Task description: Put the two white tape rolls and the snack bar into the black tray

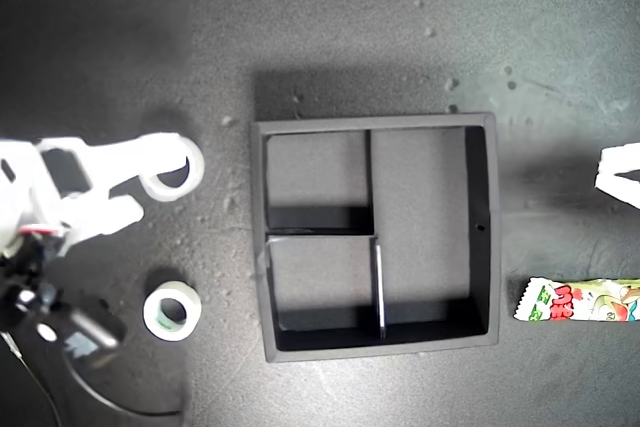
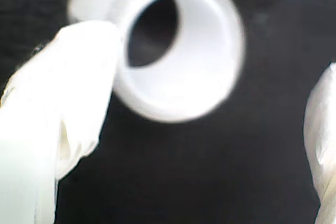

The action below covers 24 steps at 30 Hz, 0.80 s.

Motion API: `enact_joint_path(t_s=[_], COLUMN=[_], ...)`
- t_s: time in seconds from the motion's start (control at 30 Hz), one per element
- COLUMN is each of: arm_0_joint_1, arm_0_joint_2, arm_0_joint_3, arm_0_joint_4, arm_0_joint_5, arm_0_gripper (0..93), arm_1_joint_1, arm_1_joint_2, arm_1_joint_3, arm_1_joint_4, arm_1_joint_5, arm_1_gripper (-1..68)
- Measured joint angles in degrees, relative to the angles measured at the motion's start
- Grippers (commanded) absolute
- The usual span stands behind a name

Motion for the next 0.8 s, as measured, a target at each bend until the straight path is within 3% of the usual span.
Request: enact_joint_path(t_s=[0.23, 0.8], arm_0_joint_1=[-0.4, 0.5], arm_0_joint_2=[-11.7, -18.5], arm_0_joint_3=[-3.6, -4.7], arm_0_joint_4=[1.4, 0.4], arm_0_joint_5=[-3.1, -4.4], arm_0_gripper=[24.1, 20.0], arm_1_joint_1=[-3.3, -0.4], arm_1_joint_2=[0.0, 0.0], arm_1_joint_3=[0.0, 0.0], arm_1_joint_4=[0.4, 4.0], arm_1_joint_5=[-13.6, -6.2], arm_1_gripper=[-0.1, -0.1])
